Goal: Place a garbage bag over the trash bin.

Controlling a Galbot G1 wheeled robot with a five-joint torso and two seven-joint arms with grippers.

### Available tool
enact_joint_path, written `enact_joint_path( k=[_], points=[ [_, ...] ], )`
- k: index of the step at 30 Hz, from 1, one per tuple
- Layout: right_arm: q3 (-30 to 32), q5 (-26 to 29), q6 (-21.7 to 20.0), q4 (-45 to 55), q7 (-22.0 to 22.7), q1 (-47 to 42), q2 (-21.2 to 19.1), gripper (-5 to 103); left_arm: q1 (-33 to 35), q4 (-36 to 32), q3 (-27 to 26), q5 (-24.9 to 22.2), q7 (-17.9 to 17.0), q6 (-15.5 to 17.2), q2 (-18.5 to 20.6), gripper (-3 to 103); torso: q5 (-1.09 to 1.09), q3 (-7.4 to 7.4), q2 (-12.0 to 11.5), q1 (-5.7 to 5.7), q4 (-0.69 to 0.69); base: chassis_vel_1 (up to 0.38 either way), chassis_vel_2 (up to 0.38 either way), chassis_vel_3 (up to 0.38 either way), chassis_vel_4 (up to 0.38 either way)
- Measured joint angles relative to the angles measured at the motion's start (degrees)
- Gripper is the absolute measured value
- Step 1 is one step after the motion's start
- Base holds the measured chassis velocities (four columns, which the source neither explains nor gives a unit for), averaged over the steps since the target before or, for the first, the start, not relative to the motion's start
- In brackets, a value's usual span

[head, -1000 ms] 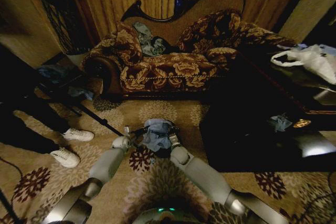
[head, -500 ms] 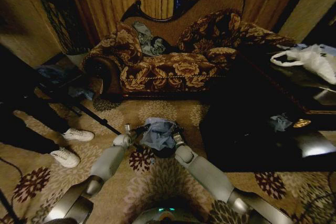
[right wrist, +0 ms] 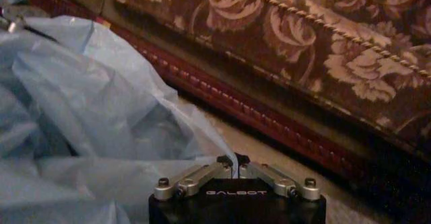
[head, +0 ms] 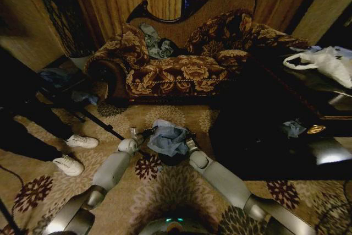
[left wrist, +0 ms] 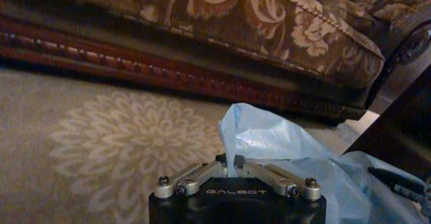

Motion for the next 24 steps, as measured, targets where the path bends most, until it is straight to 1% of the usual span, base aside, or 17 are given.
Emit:
enact_joint_path(
  k=[3, 4, 6, 7, 8, 12, 14, 17, 18, 20, 24],
  points=[
    [0.5, -0.3, 0.4, -1.0, -1.1, 0.1, 0.0, 0, -0.4, 0.9, 0.1, -0.1, 0.1, -0.1, -0.2, 0, 0.01, 0.0, 0.0, 0.0, 0.0, 0.0, 0.0, 0.0, 0.0],
    [1.1, -0.9, 1.0, -2.6, -2.4, 0.4, 0.0, 0, -0.8, 2.0, 0.3, -0.2, 0.2, -0.2, -0.3, 0, 0.0, 0.0, 0.0, 0.0, -0.01, 0.0, 0.0, 0.0, 0.0],
    [1.3, -1.1, 1.1, -3.0, -2.8, 0.5, 0.0, 0, -0.9, 2.2, 0.3, -0.2, 0.3, -0.2, -0.4, 0, 0.0, 0.0, 0.0, 0.0, 0.0, 0.0, 0.0, 0.0, 0.0],
    [1.7, -1.9, 1.6, -4.3, -4.1, 0.7, 0.1, 0, -1.4, 3.1, 0.5, -0.2, 0.3, -0.4, -0.6, 0, 0.0, 0.0, 0.0, 0.0, 0.0, 0.0, 0.0, 0.0, 0.0],
    [1.7, -1.9, 1.6, -4.3, -4.1, 0.7, 0.1, 0, -1.4, 3.1, 0.5, -0.2, 0.3, -0.4, -0.6, 0, 0.0, 0.0, 0.0, 0.0, 0.0, 0.0, 0.0, 0.0, 0.0],
    [2.0, -2.5, 3.2, -6.7, -6.7, 1.4, 0.6, 0, -2.2, 4.6, 0.7, -0.1, 0.3, -0.5, -1.3, 0, 0.0, 0.0, 0.0, 0.0, 0.0, 0.0, 0.0, 0.0, 0.0],
    [2.0, -2.6, 3.5, -7.0, -7.2, 1.4, 0.6, 0, -2.3, 4.7, 0.7, -0.1, 0.3, -0.5, -1.5, 0, 0.0, 0.0, 0.0, 0.0, 0.0, 0.0, 0.0, 0.0, 0.0],
    [2.0, -4.3, 5.9, -8.9, -10.0, 1.5, 0.8, 0, -2.4, 5.0, 0.8, 0.0, 0.3, -0.6, -1.9, 0, 0.0, 0.0, 0.0, 0.0, 0.0, 0.0, 0.0, 0.0, 0.0],
    [2.0, -4.3, 5.9, -8.9, -10.0, 1.5, 0.8, 0, -2.4, 5.0, 0.8, 0.0, 0.3, -0.6, -1.9, 0, 0.0, 0.0, 0.0, 0.0, 0.0, 0.0, 0.0, 0.0, 0.0],
    [2.4, -5.6, 7.9, -10.2, -11.9, 1.3, 0.9, 0, -2.4, 5.3, 0.9, 0.1, 0.3, -0.7, -2.1, 0, 0.0, 0.0, 0.0, 0.0, -0.01, 0.0, 0.0, 0.0, 0.0],
    [2.6, -5.8, 9.0, -10.8, -13.0, 1.1, 1.0, 0, -2.2, 5.5, 0.9, 0.2, 0.4, -1.0, -2.2, 0, 0.0, 0.0, 0.0, 0.0, -0.01, 0.0, 0.0, 0.0, 0.0]
  ],
)
